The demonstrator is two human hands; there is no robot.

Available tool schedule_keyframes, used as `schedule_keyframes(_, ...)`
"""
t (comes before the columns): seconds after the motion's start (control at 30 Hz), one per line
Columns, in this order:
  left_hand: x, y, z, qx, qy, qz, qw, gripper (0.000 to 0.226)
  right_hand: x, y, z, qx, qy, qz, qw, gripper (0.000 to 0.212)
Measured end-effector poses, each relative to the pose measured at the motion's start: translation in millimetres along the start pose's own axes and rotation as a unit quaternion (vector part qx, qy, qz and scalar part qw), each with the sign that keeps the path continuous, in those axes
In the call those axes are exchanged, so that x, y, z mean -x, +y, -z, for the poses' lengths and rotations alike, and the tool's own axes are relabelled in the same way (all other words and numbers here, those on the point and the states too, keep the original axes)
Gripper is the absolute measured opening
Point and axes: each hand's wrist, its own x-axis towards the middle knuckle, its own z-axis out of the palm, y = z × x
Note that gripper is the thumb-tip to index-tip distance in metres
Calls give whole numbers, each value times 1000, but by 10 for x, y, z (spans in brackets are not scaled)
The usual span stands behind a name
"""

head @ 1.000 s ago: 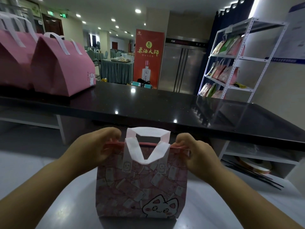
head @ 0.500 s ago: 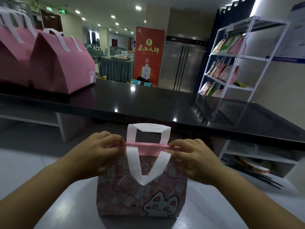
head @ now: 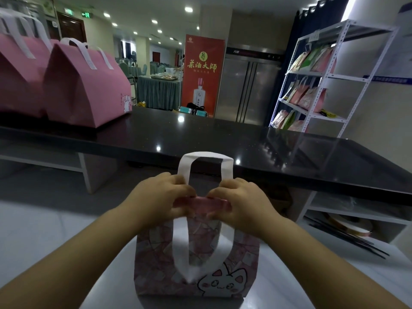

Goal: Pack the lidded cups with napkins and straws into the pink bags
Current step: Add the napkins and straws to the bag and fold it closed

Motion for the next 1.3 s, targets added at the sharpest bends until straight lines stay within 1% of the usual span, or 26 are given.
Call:
schedule_keyframes(0.07, -11, 16, -42, 3, 12, -3, 1000, 36, -22, -38, -35, -11, 5, -4, 1000, 40)
schedule_keyframes(0.23, 16, 4, -76, 58, 37, 13, 998, 25, -35, -32, -94, -50, 20, -63, 997, 24)
schedule_keyframes(0.27, 27, -6, -78, 68, 38, 20, 997, 24, -31, -12, -94, -43, 13, -73, 996, 25)
schedule_keyframes(0.37, 71, -64, -81, 83, 41, 42, 995, 24, 21, 75, -61, 8, -23, -102, 994, 37)
schedule_keyframes(0.4, 89, -83, -76, 84, 40, 52, 994, 24, 49, 108, -45, 6, -36, -117, 993, 36)
schedule_keyframes(0.53, 150, -106, -31, 86, 45, 68, 993, 16, 129, 175, 18, -98, -63, -140, 983, 9)
schedule_keyframes(0.6, 179, -104, -4, 101, 49, 71, 991, 12, 160, 180, 30, -125, -65, -145, 979, 5)
schedule_keyframes(0.67, 213, -114, 13, 112, 44, 76, 990, 11, 193, 190, 44, -131, -68, -150, 978, 5)
schedule_keyframes(0.7, 234, -123, 18, 119, 46, 78, 989, 11, 212, 201, 53, -115, -69, -152, 979, 4)
schedule_keyframes(0.8, 302, -152, 25, 124, 61, 103, 985, 8, 277, 224, 81, -22, -67, -160, 985, 26)
schedule_keyframes(0.83, 320, -161, 25, 122, 59, 114, 984, 7, 298, 214, 83, -16, -67, -158, 985, 27)
schedule_keyframes(0.97, 387, -173, 37, 134, 47, 137, 980, 7, 357, 224, 102, -95, -69, -159, 980, 8)
schedule_keyframes(1.1, 504, -155, 112, 160, 58, 155, 973, 19, 401, 265, 151, -158, -72, -188, 967, 9)
schedule_keyframes(1.17, 560, -126, 185, 151, 86, 155, 973, 18, 393, 254, 168, -181, -60, -191, 963, 10)
schedule_keyframes(1.3, 615, -103, 426, 136, 151, 142, 969, 19, 292, 222, 294, -206, -8, -175, 963, 6)
